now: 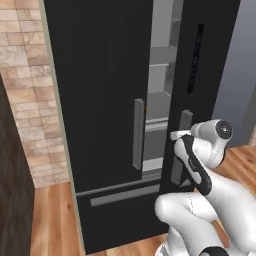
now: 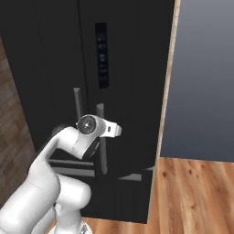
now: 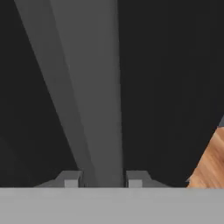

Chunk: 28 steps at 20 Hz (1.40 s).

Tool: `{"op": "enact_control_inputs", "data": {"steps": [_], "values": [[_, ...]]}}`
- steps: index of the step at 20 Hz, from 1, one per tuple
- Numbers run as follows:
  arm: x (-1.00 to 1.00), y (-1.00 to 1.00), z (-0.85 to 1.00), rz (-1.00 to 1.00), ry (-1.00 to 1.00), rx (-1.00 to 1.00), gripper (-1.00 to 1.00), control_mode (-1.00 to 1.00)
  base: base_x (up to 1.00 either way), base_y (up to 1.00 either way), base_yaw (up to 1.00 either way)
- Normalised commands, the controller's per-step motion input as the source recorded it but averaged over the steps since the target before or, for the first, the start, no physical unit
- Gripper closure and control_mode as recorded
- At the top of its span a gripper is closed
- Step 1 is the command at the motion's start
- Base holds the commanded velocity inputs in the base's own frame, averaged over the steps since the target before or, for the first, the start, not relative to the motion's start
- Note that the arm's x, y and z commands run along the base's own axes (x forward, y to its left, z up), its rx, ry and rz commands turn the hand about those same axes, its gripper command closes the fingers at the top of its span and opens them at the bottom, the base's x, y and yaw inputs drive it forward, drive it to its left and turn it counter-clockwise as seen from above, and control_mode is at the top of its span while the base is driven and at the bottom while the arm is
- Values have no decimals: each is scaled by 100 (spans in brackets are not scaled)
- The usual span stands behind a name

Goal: Retrieve the butter from the fridge and place it on a plate on the dining table. Then retrieve the butter knife by the fridge and place it near the plate.

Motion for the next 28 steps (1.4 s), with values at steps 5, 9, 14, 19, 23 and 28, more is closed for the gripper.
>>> {"op": "enact_control_inputs", "data": {"steps": [5,9,14,19,23,28], "values": [[-100,-72,10,0,25,4,100,-100,0,0,0],[-100,-87,0,0,15,5,100,-100,0,0,0],[-100,-56,13,0,3,6,100,-100,0,0,0],[-89,-13,28,-3,0,0,100,-100,0,0,0],[-31,51,48,-11,12,-21,-100,-100,0,0,0],[0,100,70,-16,29,-40,-100,-100,0,0,0]]}}
